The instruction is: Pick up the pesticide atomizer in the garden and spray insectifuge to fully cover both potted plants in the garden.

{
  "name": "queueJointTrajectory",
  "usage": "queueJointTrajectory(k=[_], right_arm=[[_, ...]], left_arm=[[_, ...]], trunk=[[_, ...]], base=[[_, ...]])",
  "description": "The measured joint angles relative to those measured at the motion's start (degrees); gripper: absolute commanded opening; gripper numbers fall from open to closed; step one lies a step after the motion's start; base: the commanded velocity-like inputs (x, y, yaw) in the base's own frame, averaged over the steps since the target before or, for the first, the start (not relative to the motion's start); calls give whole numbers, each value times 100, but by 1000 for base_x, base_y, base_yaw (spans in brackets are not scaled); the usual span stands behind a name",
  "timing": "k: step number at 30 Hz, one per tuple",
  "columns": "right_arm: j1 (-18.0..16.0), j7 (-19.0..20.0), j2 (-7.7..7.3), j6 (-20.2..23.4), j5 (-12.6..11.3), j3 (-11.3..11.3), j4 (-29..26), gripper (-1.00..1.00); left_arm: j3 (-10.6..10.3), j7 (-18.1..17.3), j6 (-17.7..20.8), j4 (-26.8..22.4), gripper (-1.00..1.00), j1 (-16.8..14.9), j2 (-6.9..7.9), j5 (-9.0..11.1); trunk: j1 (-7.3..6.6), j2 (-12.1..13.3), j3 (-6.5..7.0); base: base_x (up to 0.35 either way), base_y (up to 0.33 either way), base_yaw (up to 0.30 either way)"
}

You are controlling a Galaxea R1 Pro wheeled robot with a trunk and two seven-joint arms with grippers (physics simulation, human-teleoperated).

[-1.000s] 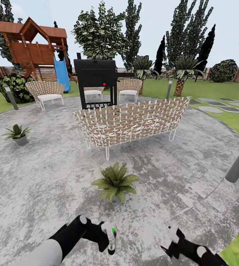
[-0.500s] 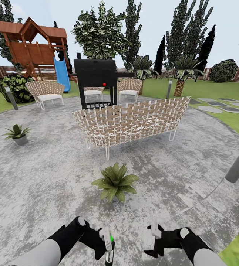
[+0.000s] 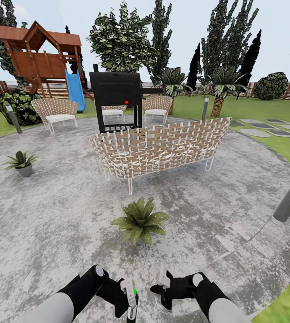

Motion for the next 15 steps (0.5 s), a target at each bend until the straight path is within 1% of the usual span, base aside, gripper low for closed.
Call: queueJointTrajectory(k=[2, 7, 8, 10, 12, 15], right_arm=[[-76, 0, 0, -1, -2, 19, 6, -100], [-105, 0, 0, -1, -2, 27, 8, -100], [-105, 0, 0, -2, -2, 29, 8, -100], [-111, 0, 0, -1, -2, 27, 8, -100], [-126, -1, 0, -1, -2, 28, 11, -100], [-135, 0, 0, -2, -2, 32, 82, -100]], left_arm=[[0, 71, 0, 0, -100, 1, 0, -3], [0, 127, 0, -6, -100, 2, 32, -10], [5, 276, 0, -8, -100, 1, 23, -8], [7, 461, -4, -2, -100, 6, 10, -4], [8, 535, -7, 0, -100, 9, 0, 0], [15, 556, -8, 1, -100, 9, -15, 2]], trunk=[[0, 0, 0], [0, 0, 0], [0, 0, 0], [0, 0, 0], [0, 0, 0], [0, 0, 0]], base=[[0, 0, 0], [0, 0, 0], [0, 0, 0], [0, 0, 0], [0, 0, 0], [0, 0, 0]])
